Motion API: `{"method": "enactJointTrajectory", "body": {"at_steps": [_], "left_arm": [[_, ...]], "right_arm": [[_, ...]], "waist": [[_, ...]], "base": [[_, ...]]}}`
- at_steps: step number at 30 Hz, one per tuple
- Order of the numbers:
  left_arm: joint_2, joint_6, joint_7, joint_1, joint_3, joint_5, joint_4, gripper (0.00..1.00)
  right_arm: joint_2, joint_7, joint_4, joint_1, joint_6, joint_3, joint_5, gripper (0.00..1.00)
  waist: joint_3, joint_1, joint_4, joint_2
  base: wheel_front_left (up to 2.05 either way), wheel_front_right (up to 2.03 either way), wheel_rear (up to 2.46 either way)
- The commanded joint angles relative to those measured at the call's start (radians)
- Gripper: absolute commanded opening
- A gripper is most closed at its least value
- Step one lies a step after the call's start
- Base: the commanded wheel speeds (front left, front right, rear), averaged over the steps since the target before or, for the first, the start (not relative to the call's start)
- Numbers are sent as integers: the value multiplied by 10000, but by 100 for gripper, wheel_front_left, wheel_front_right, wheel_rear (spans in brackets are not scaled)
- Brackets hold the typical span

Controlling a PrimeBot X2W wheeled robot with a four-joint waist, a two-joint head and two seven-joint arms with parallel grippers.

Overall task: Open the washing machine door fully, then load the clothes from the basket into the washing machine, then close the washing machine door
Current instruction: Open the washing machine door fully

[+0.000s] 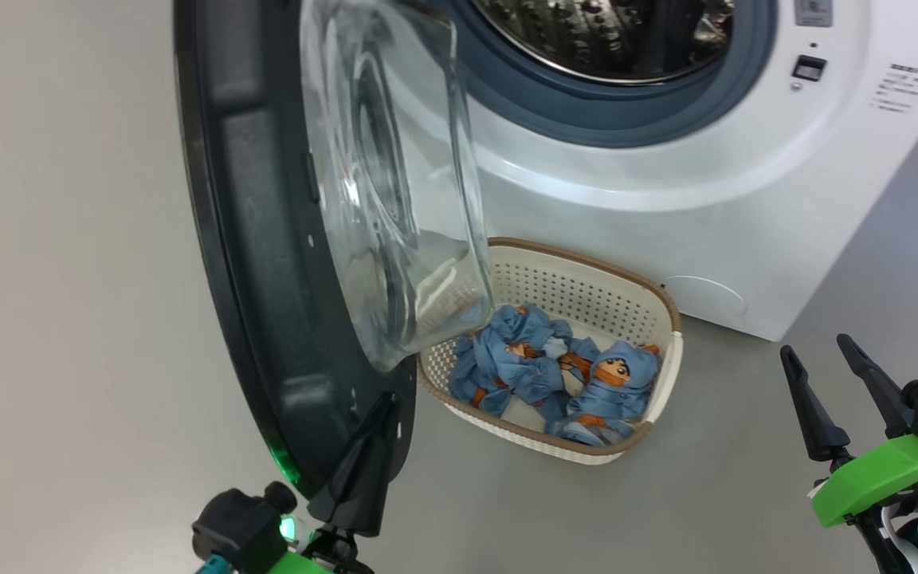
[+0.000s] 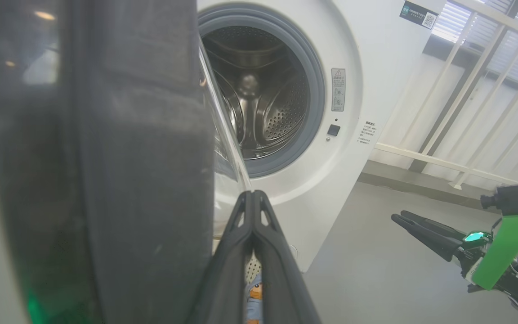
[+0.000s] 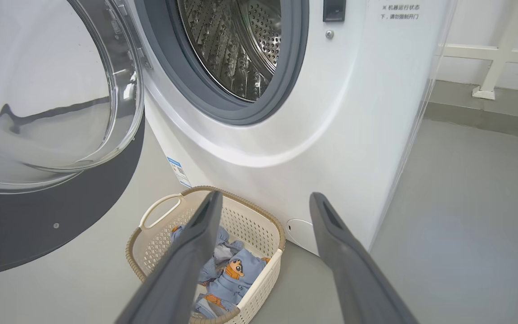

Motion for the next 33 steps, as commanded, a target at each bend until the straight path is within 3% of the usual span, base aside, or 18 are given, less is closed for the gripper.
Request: {"method": "enactJointTrajectory", "body": {"at_steps": [1, 15, 33], "left_arm": [[191, 159, -135, -37, 507, 80, -283, 0], [293, 645, -103, 182, 884, 164, -422, 0], [622, 1453, -71, 268, 2081, -106, -358, 0]], "right_arm": [[-184, -122, -186, -50, 16, 197, -21, 100], [-162, -122, -194, -17, 16, 177, 0, 100], [-203, -122, -164, -68, 16, 264, 22, 100]], "waist": [[20, 0, 169, -1], [-7, 0, 471, -1], [106, 0, 554, -1]], "base": [[0, 0, 0], [0, 0, 0], [0, 0, 0]]}}
